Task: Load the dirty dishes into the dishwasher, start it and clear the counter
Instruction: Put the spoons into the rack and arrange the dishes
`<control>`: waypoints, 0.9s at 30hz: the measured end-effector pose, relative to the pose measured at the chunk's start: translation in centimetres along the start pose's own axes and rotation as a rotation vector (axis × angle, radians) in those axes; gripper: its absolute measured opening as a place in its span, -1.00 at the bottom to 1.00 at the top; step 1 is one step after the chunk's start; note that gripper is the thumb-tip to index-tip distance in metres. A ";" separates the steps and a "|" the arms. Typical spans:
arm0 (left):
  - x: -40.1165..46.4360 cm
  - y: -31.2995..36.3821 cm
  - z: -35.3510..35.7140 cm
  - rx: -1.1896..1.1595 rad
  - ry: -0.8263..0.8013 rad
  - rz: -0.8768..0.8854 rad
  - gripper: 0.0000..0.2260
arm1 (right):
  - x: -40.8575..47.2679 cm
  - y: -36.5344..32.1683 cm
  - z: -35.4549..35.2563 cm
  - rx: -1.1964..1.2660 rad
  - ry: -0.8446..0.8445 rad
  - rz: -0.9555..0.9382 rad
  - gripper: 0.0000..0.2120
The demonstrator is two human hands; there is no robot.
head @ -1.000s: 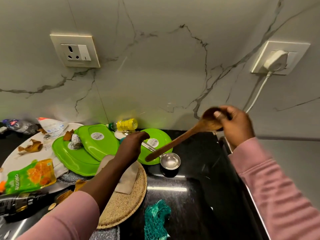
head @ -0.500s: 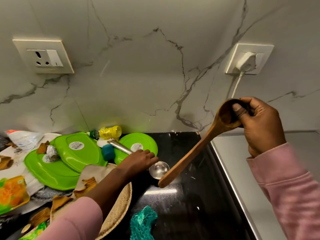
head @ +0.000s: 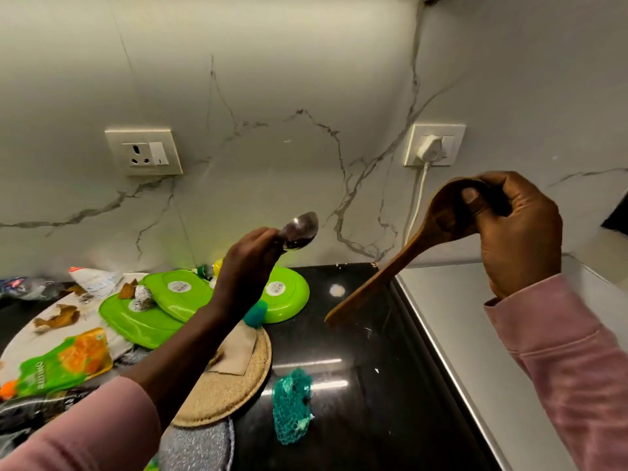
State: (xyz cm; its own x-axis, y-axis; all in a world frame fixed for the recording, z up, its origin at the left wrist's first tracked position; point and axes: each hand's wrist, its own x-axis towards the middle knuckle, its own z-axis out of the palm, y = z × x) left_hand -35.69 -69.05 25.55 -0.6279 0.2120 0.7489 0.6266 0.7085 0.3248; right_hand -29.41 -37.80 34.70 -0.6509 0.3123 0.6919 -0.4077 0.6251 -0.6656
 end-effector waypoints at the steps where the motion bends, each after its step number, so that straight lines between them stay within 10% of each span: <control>1: -0.3 1.4 -1.4 -0.003 0.030 0.008 -0.96 | -0.9 -1.4 -1.4 -0.021 0.025 -0.034 -0.81; 11: -6.5 15.5 -11.3 -0.198 0.217 0.064 -0.89 | -11.5 -10.4 -14.9 -0.141 0.177 -0.121 -0.86; 27: -16.7 36.9 -11.5 -0.360 0.025 0.041 -0.90 | -24.9 -15.5 -30.8 -0.236 -0.002 -0.089 -0.87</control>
State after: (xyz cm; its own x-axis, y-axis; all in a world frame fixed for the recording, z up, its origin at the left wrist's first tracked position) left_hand 3.24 -54.18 31.74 -0.5900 0.2155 0.7781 0.7762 0.4166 0.4731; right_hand 12.84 -33.22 36.44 -0.6204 0.2476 0.7442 -0.3025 0.7999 -0.5183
